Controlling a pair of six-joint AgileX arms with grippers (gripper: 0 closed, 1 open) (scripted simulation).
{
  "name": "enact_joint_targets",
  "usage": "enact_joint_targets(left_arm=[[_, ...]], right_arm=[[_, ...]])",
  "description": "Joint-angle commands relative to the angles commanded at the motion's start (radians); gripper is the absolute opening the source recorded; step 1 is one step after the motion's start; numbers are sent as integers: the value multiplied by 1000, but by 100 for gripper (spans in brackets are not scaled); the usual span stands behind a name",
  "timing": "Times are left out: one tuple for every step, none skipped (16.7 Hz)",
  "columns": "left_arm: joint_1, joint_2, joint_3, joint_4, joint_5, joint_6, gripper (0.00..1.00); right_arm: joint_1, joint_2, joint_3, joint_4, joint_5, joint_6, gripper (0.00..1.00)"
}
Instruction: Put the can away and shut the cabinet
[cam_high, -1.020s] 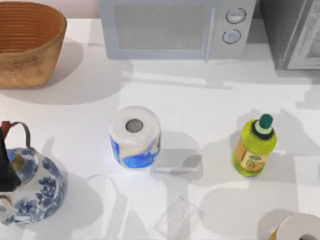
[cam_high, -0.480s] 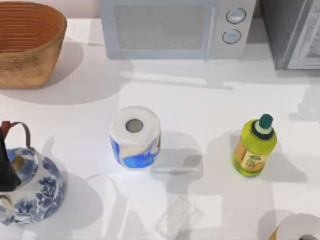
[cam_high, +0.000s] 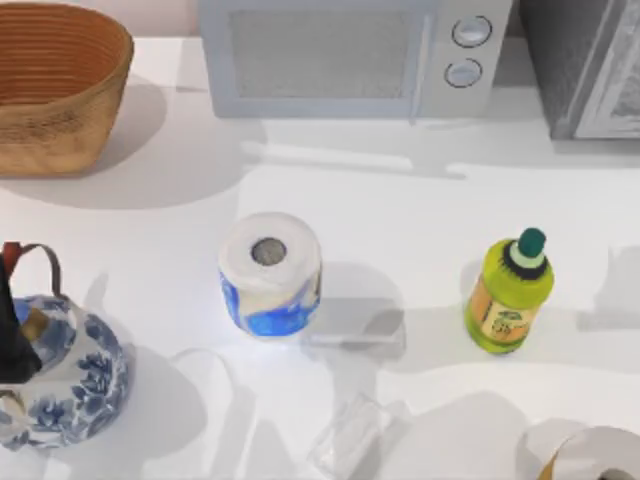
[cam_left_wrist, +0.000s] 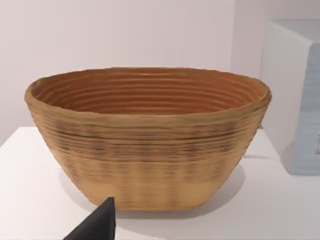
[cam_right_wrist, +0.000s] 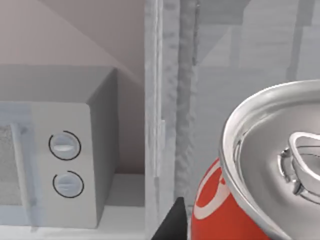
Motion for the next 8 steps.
enact_joint_targets(left_arm=[[0, 0, 0, 0, 0, 0, 100], [0, 0, 0, 0, 0, 0, 100], [0, 0, 0, 0, 0, 0, 100], [0, 0, 0, 0, 0, 0, 100], [0, 0, 0, 0, 0, 0, 100], [0, 0, 0, 0, 0, 0, 100], [0, 0, 0, 0, 0, 0, 100], [0, 0, 0, 0, 0, 0, 100]], right_arm=[[8, -84, -35, -44, 12, 1, 0], [15, -158, -68, -85, 25, 3, 0], [21, -223, -98, -123, 37, 3, 0], [26, -278, -126, -158, 48, 4, 0], [29, -323, -149, -187, 59, 4, 0], [32, -357, -168, -211, 67, 4, 0], [34, -381, -181, -228, 73, 5, 0], [35, -394, -189, -238, 77, 5, 0]])
